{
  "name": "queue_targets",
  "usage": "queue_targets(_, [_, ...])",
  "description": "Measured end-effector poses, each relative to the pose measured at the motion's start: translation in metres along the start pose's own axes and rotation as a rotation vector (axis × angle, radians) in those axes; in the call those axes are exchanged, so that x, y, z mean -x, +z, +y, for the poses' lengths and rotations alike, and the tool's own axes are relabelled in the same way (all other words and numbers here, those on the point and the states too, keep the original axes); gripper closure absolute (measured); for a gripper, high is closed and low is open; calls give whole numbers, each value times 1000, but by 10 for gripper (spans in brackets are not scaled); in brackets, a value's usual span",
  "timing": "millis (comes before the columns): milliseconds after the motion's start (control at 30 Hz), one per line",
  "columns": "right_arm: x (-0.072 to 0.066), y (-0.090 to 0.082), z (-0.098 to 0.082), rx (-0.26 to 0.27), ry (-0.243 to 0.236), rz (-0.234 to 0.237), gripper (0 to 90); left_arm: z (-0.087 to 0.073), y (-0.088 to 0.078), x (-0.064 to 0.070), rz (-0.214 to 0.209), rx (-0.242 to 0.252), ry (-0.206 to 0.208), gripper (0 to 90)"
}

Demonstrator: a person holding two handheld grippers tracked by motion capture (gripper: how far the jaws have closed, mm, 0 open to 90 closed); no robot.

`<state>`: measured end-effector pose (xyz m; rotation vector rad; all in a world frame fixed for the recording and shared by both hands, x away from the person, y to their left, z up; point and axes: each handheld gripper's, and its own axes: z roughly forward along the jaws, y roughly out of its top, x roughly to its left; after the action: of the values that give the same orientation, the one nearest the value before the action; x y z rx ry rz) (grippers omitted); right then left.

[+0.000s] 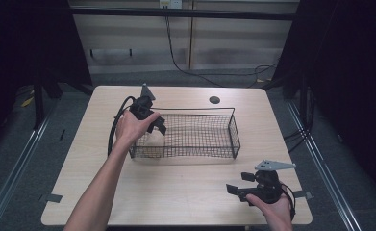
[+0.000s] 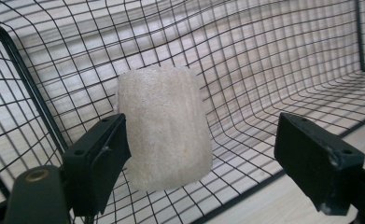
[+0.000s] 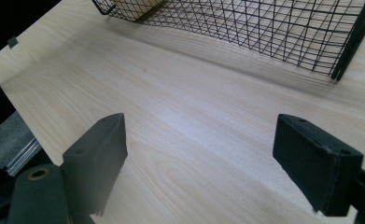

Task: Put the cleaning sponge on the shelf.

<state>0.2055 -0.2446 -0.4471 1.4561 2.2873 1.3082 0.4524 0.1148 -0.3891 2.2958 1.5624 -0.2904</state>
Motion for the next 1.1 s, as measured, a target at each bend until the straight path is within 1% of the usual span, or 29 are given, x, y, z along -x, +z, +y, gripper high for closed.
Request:
queue_targets(33, [0,0,0,-1,1,0,177,-1,-3,1,-6,6,7,181])
queue_targets(67, [0,0,0,-3,2,-1,177,-3,-6,1,-12,2,38,204])
queue_targets(100, [0,0,0,-4,1,-2,177,-4,-8,1,-23,-1,45,241])
queue_targets(133, [0,0,0,-4,0,-2,177,-5,-11,0,-26,-5,64,240])
queue_targets(167, [0,0,0,-3,-3,-2,177,-7,-14,0,-31,-5,81,214])
queue_targets(233, [-1,0,0,-4,0,-2,178,-10,-18,0,-28,3,96,229])
queue_targets(267, [-1,0,0,-5,0,-2,178,-11,-21,-1,-43,0,110,224])
queue_targets(333, [0,0,0,-4,-3,-2,178,-14,-25,-2,-50,-2,126,215])
queue_targets(367, [0,0,0,-5,-3,-5,178,-16,-28,-2,-61,7,146,215])
queue_targets(400, [-1,0,0,-6,-2,-3,178,-17,-30,-2,-68,14,150,214])
queue_targets(433, [-1,0,0,-7,-2,-3,178,-18,-32,-1,-73,19,168,211])
queue_targets(467, [-1,1,0,-7,0,-3,178,-20,-34,-1,-89,21,192,202])
queue_targets(500, [-1,1,1,-8,-1,-4,178,-22,-37,0,-94,22,203,195])
queue_targets(567, [-1,1,1,-8,-1,-3,178,-26,-39,3,-94,32,234,193])
queue_targets(600, [-1,1,1,-8,-2,-3,178,-29,-41,4,-97,36,246,193])
queue_targets(633, [-1,1,1,-8,-1,-4,178,-30,-42,5,-92,34,254,193])
queue_targets(700, [-1,1,0,-7,-1,-5,178,-34,-43,8,-53,30,263,188])
queue_targets(733, [-1,1,0,-8,0,-5,178,-36,-44,10,-55,38,274,188])
queue_targets(800, [-1,1,0,-7,0,-6,178,-41,-44,12,-77,53,300,194])
queue_targets(900, [-1,1,0,-7,-2,-6,178,-47,-48,13,-65,83,316,216])
queue_targets(967, [0,0,0,-5,-1,-6,178,-53,-51,12,-73,94,337,216])
queue_targets(1067, [0,0,0,-7,0,-8,178,-62,-55,10,-84,130,352,216])
queue_targets(1100, [0,0,0,-7,1,-8,178,-65,-56,9,-82,133,361,217])
